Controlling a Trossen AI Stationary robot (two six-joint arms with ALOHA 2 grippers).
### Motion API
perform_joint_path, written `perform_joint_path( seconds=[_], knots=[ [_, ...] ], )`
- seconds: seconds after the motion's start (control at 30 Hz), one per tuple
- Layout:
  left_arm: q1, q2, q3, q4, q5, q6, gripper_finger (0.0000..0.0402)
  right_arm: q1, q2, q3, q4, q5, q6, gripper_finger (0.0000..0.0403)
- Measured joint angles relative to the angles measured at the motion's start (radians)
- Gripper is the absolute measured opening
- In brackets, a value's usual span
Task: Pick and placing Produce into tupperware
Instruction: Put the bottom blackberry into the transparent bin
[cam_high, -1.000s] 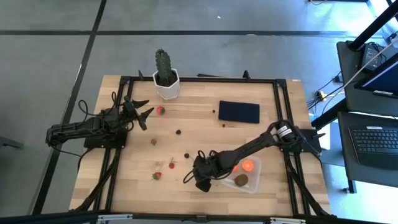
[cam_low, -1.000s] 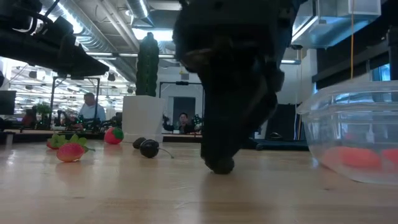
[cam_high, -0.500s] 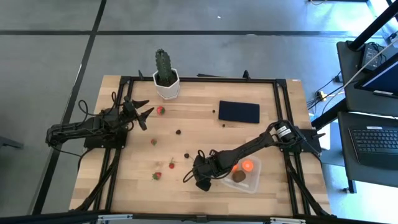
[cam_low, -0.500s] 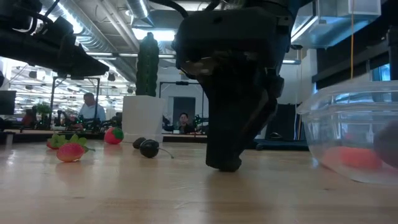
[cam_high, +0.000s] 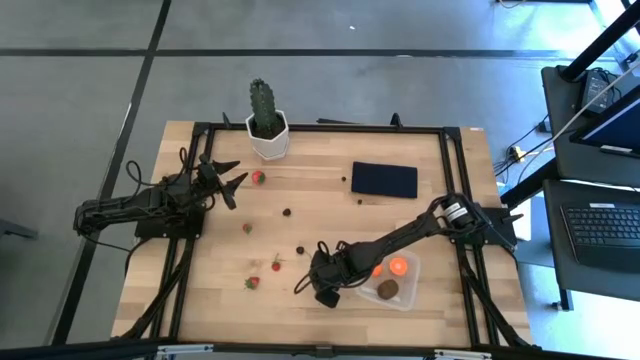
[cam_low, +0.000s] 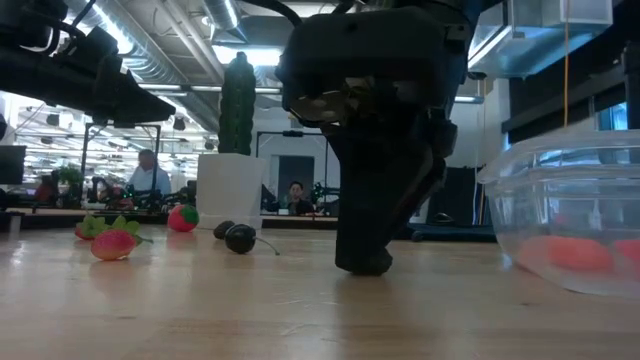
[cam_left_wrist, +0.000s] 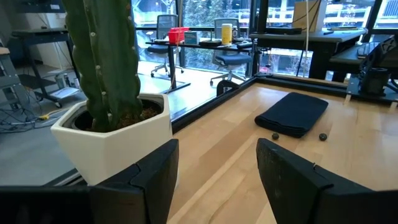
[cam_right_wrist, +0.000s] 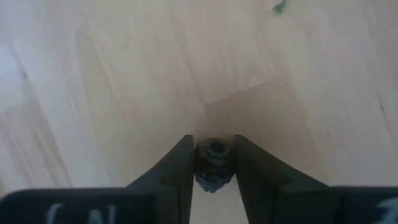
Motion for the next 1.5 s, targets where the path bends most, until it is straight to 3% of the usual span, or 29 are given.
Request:
perform_joint_path(
  seconds=[0.2,0.47,0.63,0.97,1.2,1.5],
  knots=[
    [0.0,0.0,0.0,0.0,0.0,0.0,0.0208,0.003,0.004,0.126,-0.13,-0.013,-0.088,0.0102],
    [0.0,0.0,0.0,0.0,0.0,0.0,0.0208,0.013,0.002,0.369,-0.585,0.008,-0.09,0.0107],
    [0.0,0.0,0.0,0.0,0.0,0.0,0.0208,0.045,-0.007,0.442,-0.772,0.01,-0.017,0.0101],
    [0.0,0.0,0.0,0.0,0.0,-0.004,0.0208,0.145,-0.048,0.436,-0.922,0.017,0.21,0.0109],
    [0.0,0.0,0.0,0.0,0.0,-0.031,0.0208,0.177,-0.058,0.432,-0.923,0.083,0.255,0.0101],
    [0.0,0.0,0.0,0.0,0.0,-0.033,0.0208,0.177,-0.061,0.231,-0.881,0.097,0.266,0.0105]
  ],
)
